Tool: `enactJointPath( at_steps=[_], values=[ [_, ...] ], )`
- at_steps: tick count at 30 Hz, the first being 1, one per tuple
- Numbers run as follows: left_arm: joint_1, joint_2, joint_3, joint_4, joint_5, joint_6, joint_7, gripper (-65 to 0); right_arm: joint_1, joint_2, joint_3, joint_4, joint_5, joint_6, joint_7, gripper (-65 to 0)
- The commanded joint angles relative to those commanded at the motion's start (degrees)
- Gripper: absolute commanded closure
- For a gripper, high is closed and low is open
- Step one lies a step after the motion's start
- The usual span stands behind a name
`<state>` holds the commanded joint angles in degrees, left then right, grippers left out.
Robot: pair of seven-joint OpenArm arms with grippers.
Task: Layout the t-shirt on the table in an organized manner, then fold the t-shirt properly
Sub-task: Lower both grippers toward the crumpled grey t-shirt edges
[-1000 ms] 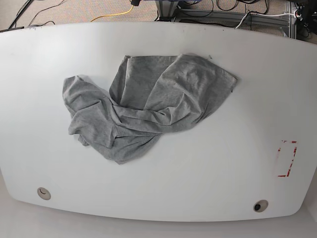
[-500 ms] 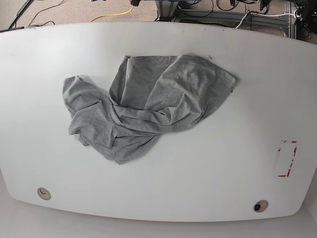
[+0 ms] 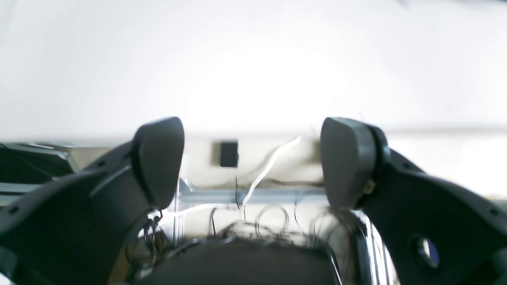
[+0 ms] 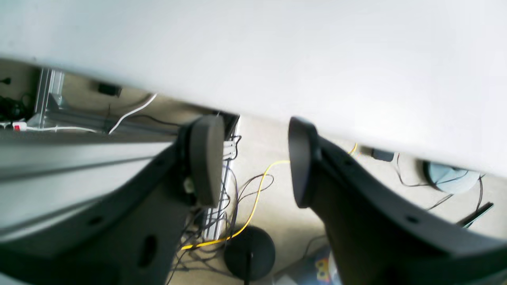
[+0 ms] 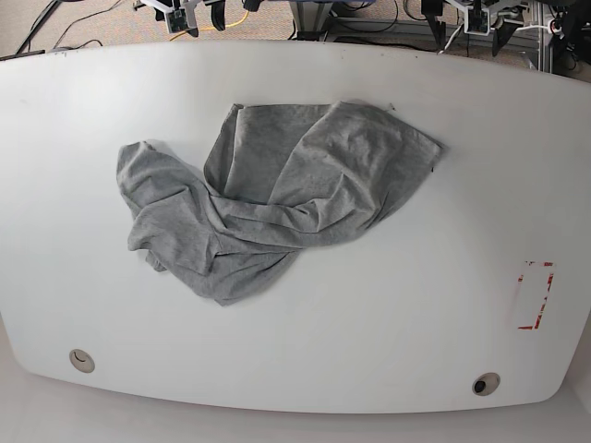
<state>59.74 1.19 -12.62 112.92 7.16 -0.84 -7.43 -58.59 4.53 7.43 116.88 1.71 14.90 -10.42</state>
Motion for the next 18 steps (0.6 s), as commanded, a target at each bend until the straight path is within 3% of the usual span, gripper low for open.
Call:
enactJointPath(
  at_steps=[14,18],
  values=[
    [-9.32,0.0,0.09,-0.09,0.18,0.0,0.09,-51.2,11.78,-0.26,1.49,-0.09,0.0,-0.44,-0.35,-25.7],
    [-11.52,-1.85,0.44,-0.09,0.09,0.0,0.09,-51.2,14.59,-0.26,1.49,-0.09,0.18,-0.09,-0.44,-26.2]
  ],
)
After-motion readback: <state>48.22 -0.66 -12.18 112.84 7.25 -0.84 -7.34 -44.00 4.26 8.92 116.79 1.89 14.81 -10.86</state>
